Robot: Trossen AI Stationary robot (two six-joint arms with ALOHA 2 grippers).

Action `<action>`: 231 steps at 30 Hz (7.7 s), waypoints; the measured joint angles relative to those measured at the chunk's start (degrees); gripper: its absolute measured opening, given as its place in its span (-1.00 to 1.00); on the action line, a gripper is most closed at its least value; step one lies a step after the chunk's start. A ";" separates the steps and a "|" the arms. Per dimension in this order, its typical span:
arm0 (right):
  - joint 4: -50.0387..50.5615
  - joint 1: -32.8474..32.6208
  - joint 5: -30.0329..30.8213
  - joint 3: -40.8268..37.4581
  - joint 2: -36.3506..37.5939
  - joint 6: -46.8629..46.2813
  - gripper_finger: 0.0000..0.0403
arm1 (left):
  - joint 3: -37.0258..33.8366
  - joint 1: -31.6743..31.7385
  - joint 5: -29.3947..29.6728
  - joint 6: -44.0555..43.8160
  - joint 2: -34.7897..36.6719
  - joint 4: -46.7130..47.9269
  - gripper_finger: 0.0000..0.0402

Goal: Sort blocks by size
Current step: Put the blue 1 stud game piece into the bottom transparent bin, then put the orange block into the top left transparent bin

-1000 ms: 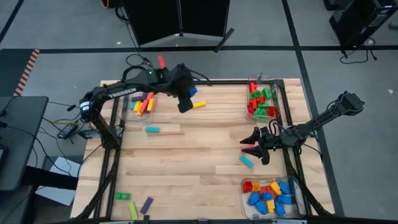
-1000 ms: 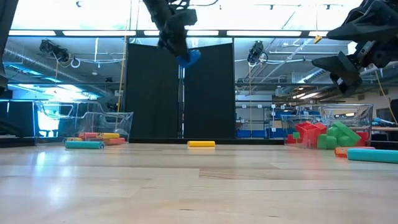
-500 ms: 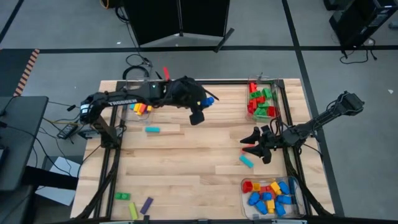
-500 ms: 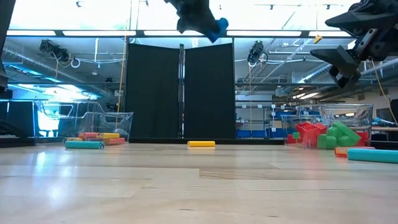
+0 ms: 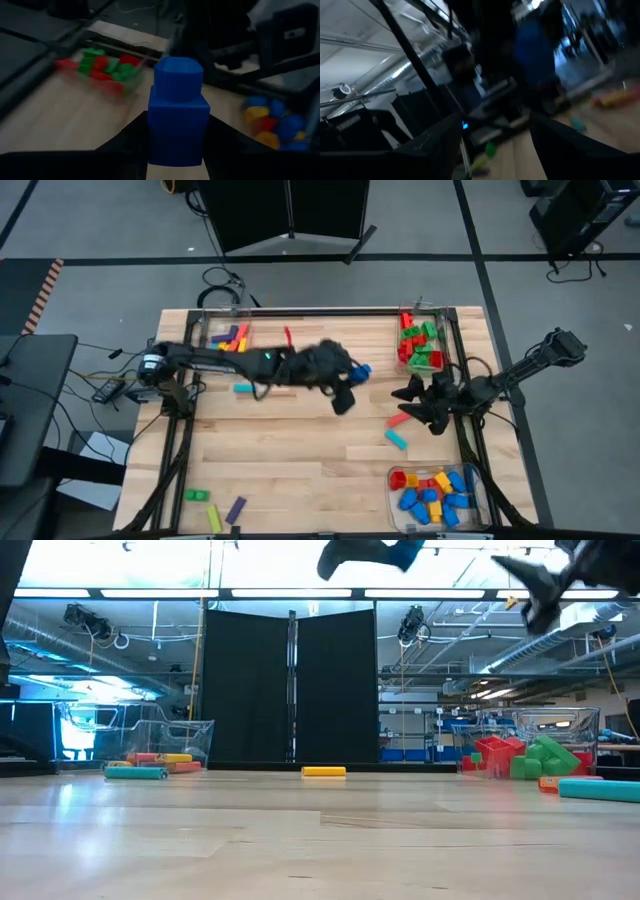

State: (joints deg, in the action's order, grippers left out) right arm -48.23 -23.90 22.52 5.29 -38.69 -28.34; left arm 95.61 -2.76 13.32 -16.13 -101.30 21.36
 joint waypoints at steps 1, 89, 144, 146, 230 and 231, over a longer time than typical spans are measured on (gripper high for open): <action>-0.15 0.00 0.01 0.96 0.09 1.59 0.20 | 0.00 -0.80 0.15 -1.16 -0.68 -1.76 -0.28; 77.47 7.08 -7.32 49.73 -9.31 1.42 -0.23 | 0.79 -2.72 -0.80 -7.86 3.36 -3.28 0.18; 94.12 -39.11 -26.70 53.82 -47.47 -103.09 -0.04 | -12.26 -29.79 7.82 -21.95 5.47 15.44 0.18; 94.11 -38.70 -27.84 53.82 -47.46 -103.09 0.05 | -12.26 -30.05 7.83 -22.07 5.47 15.41 0.18; 94.65 16.22 -23.60 35.70 -47.84 28.60 -0.45 | -12.20 -22.85 29.02 -45.67 5.44 12.68 0.18; 94.64 16.22 -23.58 35.63 -47.09 27.92 -0.45 | -12.20 -22.85 29.03 -45.67 5.44 12.68 0.18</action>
State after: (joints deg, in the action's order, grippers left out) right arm 46.41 -7.68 -1.06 40.92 -85.77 -0.43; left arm 83.42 -25.61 42.35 -61.80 -95.85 34.04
